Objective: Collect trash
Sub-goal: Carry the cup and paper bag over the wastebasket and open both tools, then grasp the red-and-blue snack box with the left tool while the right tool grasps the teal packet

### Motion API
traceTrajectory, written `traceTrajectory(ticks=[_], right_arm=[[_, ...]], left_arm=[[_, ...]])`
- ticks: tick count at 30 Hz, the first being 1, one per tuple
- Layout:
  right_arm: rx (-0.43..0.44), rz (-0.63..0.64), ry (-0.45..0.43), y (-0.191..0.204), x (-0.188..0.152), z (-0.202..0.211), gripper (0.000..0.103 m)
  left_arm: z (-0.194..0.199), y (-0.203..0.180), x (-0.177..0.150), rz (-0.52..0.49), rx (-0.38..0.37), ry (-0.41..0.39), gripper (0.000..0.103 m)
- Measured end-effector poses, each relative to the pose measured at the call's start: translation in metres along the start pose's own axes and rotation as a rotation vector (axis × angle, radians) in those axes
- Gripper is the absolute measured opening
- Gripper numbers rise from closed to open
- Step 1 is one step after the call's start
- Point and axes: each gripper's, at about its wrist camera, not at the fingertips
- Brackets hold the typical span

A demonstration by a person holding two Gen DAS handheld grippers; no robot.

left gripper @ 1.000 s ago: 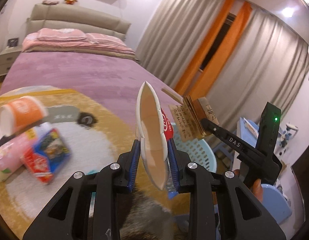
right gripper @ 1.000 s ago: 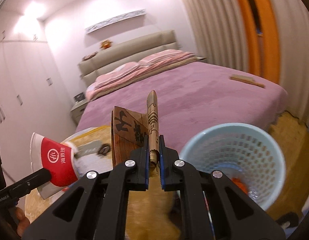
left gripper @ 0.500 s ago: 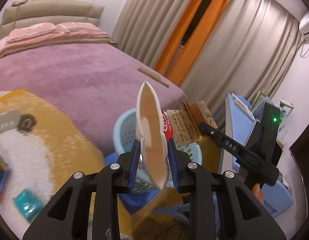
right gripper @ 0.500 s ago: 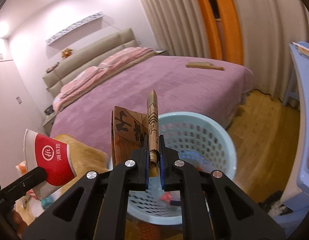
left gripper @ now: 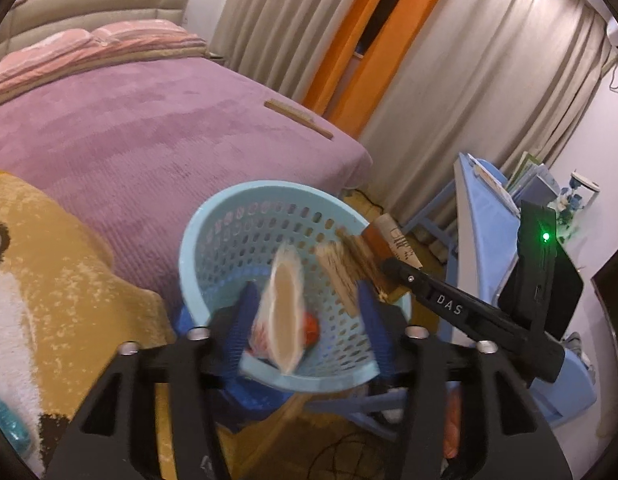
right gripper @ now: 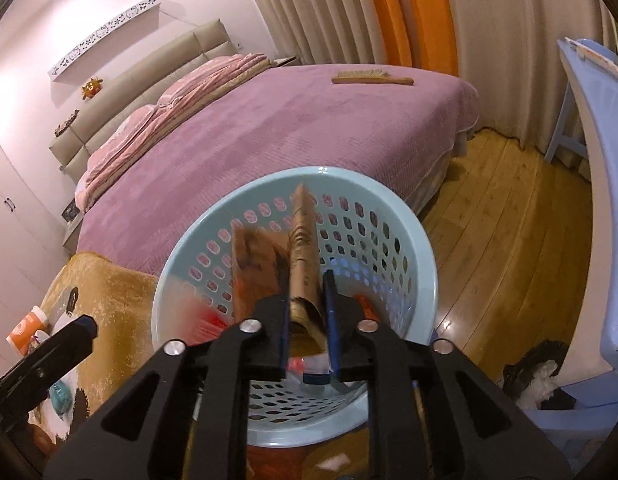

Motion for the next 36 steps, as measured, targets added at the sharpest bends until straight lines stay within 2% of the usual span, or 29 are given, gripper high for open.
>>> traceTrajectory(ticks=[2,4,11,21,23,27,30,36], right_arm=[[-0.006,0.009,-0.007,0.002,-0.001,0.001,0.040],[-0.005,0.009,-0.022,0.003,-0.003,0.004,0.051],[0.047,0.043,-0.042,0.019,-0.007,0.019,0.051],[0.106,0.156,-0.082,0.073,-0.020,0.047,0.052],[0.120,0.171,-0.082,0.081,-0.025,0.049,0.056],[0.145,0.200,-0.078,0.097,-0.032,0.051,0.056],[0.131,0.231,-0.104,0.113,-0.039,0.055,0.056],[0.186,0.308,-0.085,0.149,-0.053,0.055,0.056]], left_arm=[[0.003,0.005,-0.002,0.011,0.004,-0.005,0.062],[0.008,0.011,-0.004,0.032,0.003,-0.007,0.063],[0.036,0.028,-0.018,0.074,0.008,-0.046,0.063],[0.097,0.049,-0.037,0.121,0.044,-0.152,0.063],[0.109,0.057,-0.044,0.136,0.059,-0.174,0.063],[0.134,0.079,-0.061,0.187,0.111,-0.204,0.063],[0.152,0.096,-0.070,0.228,0.139,-0.228,0.063],[0.186,0.135,-0.093,0.317,0.196,-0.264,0.063]])
Point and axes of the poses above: each gripper's, at about its wrist camera, not at the fingertips, and z roughly against the way its jaws point, y to its left, x to its top, and after that the axes turned 8 degrees about y, right-handed
